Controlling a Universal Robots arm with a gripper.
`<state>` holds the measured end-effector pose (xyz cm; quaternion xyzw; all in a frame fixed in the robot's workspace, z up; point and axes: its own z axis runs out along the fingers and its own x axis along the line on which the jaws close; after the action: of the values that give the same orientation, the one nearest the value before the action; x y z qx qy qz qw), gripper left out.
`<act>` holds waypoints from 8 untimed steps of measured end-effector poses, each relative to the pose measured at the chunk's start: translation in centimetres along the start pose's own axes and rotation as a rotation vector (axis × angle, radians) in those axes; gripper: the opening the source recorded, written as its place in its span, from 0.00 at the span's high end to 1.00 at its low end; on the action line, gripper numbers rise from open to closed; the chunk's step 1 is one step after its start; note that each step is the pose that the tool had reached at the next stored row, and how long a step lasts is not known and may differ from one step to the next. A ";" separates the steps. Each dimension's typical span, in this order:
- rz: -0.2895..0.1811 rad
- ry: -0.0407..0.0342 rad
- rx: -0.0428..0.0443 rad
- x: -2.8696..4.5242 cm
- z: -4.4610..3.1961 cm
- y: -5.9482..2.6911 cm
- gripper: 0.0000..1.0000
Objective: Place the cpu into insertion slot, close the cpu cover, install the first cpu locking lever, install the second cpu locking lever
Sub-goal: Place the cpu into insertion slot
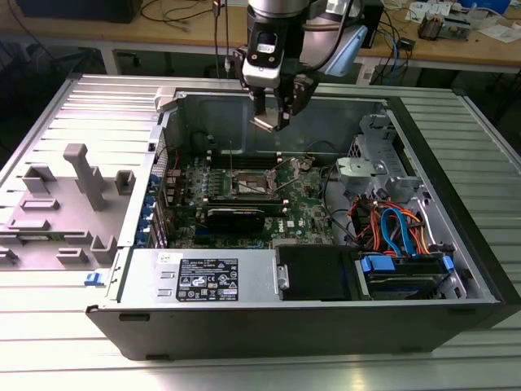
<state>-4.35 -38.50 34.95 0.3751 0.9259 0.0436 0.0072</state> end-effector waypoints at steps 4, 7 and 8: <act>0.023 -0.0012 0.0007 -0.02 0.11 -0.02 0.46; 0.044 -0.0030 0.0003 -0.01 0.17 -0.03 0.46; 0.058 -0.0042 -0.0001 -0.01 0.19 -0.04 0.46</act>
<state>-4.36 -38.52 34.76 0.4020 0.9146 0.0430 0.0079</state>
